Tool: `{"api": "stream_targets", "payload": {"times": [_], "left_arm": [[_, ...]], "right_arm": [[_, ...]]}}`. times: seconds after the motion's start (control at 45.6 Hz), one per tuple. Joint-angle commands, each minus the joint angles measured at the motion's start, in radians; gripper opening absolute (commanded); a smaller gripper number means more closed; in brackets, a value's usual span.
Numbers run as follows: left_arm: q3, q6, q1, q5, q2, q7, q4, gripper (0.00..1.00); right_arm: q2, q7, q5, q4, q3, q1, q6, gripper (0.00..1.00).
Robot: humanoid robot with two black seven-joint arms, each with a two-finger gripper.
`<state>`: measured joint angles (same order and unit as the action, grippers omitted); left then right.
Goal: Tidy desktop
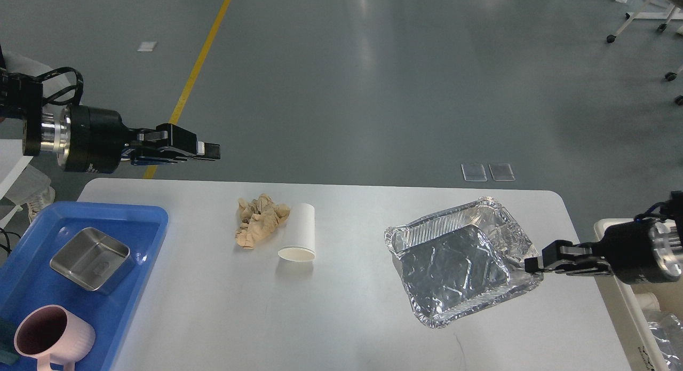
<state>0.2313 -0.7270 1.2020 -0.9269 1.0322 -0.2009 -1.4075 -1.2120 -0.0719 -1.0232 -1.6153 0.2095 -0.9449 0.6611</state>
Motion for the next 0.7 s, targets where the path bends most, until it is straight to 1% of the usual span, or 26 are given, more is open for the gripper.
{"api": "stream_targets", "payload": {"times": [0.0, 0.197, 0.285, 0.329, 0.416, 0.482, 0.504, 0.679], "left_arm": [[-0.006, 0.005, 0.016, 0.000, -0.001, 0.000, 0.001, 0.11], [-0.010, 0.003, 0.007, 0.000, -0.047, 0.003, -0.002, 0.10], [-0.012, -0.005, 0.004, 0.000, -0.072, 0.008, -0.002, 0.13], [-0.027, -0.006, 0.005, 0.000, -0.086, 0.008, -0.002, 0.16], [-0.050, -0.006, 0.013, 0.020, -0.096, 0.001, -0.004, 0.27], [-0.050, -0.008, 0.014, 0.057, -0.090, 0.001, -0.002, 0.39], [-0.052, -0.006, 0.016, 0.071, -0.087, 0.001, -0.001, 0.42], [-0.033, -0.005, 0.019, 0.232, -0.035, 0.001, 0.030, 0.56]], "right_arm": [[0.000, 0.000, 0.000, 0.000, -0.001, 0.000, 0.000, 0.00], [0.005, 0.001, 0.000, 0.003, -0.001, 0.000, 0.000, 0.00], [0.005, 0.000, 0.000, 0.003, -0.002, 0.000, 0.000, 0.00], [0.006, 0.000, 0.000, 0.003, -0.004, 0.002, 0.000, 0.00], [0.014, 0.000, 0.000, 0.003, -0.004, 0.002, 0.000, 0.00], [0.014, 0.000, 0.000, 0.003, -0.004, 0.002, 0.000, 0.00], [0.014, 0.000, 0.000, 0.003, -0.004, 0.002, 0.000, 0.00], [0.014, 0.000, 0.000, 0.003, -0.002, 0.000, 0.000, 0.00]]}}
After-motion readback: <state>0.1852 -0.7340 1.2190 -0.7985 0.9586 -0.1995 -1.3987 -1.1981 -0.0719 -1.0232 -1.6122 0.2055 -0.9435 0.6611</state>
